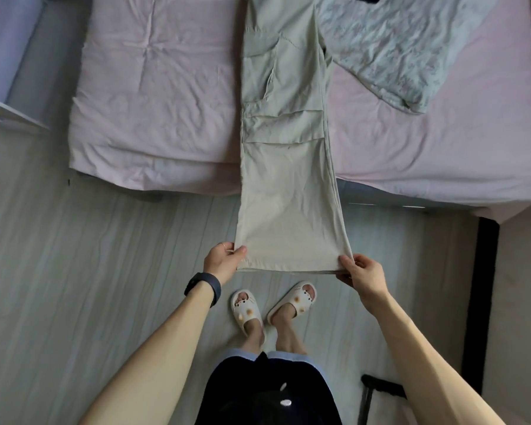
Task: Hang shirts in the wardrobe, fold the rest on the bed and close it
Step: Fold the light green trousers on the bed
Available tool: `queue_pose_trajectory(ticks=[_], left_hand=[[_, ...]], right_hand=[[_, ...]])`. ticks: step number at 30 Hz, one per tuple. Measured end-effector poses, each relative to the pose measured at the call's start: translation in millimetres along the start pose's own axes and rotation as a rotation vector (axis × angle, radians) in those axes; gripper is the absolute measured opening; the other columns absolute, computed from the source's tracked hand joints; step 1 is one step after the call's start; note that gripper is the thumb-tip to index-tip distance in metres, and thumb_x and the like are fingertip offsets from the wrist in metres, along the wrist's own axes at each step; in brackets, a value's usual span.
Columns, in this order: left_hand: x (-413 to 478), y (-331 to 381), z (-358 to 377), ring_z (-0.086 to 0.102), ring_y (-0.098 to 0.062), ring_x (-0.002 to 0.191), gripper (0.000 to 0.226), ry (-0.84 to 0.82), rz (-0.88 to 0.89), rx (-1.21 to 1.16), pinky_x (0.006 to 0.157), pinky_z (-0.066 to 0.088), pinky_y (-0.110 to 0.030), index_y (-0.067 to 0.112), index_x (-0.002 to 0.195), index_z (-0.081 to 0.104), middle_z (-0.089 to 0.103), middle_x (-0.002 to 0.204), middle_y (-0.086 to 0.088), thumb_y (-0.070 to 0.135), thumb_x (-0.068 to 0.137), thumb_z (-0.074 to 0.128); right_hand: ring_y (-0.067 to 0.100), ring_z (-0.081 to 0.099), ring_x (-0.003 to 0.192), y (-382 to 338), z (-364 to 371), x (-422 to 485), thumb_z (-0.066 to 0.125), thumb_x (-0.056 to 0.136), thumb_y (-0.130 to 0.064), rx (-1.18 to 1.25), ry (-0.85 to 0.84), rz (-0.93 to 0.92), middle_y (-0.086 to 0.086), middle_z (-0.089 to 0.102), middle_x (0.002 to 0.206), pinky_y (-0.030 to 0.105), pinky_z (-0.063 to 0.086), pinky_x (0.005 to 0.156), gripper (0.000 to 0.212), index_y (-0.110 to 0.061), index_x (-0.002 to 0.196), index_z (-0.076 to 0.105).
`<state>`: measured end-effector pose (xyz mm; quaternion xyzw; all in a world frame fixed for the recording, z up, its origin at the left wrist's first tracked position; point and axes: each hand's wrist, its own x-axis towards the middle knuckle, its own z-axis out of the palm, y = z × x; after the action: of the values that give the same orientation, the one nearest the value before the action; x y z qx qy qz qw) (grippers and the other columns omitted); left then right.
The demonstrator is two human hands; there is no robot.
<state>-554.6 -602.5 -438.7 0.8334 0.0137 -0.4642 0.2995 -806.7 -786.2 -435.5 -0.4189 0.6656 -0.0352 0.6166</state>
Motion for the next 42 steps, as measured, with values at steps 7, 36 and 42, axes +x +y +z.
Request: queue_pose_trajectory(ticks=[7, 36, 42], left_hand=[[-71, 16, -40, 0.064, -0.03, 0.075, 0.031, 0.075, 0.129, -0.052, 0.069, 0.053, -0.039, 0.037, 0.119, 0.042, 0.063, 0.088, -0.006, 0.024, 0.095, 0.058], [-69, 184, -140, 0.048, -0.015, 0.121, 0.035, 0.231, 1.049, 1.314, 0.094, 0.031, -0.027, 0.029, 0.128, 0.06, 0.059, 0.122, 0.008, 0.014, 0.099, 0.046], [-51, 247, -145, 0.059, -0.023, 0.097, 0.009, 0.272, 0.841, 0.904, 0.071, 0.04, -0.032, 0.029, 0.101, 0.059, 0.066, 0.097, 0.002, 0.037, 0.096, 0.059]], right_hand=[[0.023, 0.075, 0.067, -20, 1, -83, 0.069, 0.092, -0.025, -0.076, 0.035, -0.13, 0.012, 0.075, 0.081, 0.032, 0.061, 0.063, 0.021, -0.024, 0.104, 0.052], [0.018, 0.066, 0.082, -231, -13, -97, 0.082, 0.082, -0.034, -1.011, -0.037, -0.915, 0.001, 0.072, 0.091, 0.023, 0.049, 0.077, 0.019, -0.02, 0.094, 0.08], [0.004, 0.071, 0.087, -297, -20, -45, 0.083, 0.082, -0.031, -0.736, -0.277, -0.695, -0.008, 0.076, 0.087, 0.025, 0.053, 0.08, 0.014, -0.026, 0.092, 0.075]])
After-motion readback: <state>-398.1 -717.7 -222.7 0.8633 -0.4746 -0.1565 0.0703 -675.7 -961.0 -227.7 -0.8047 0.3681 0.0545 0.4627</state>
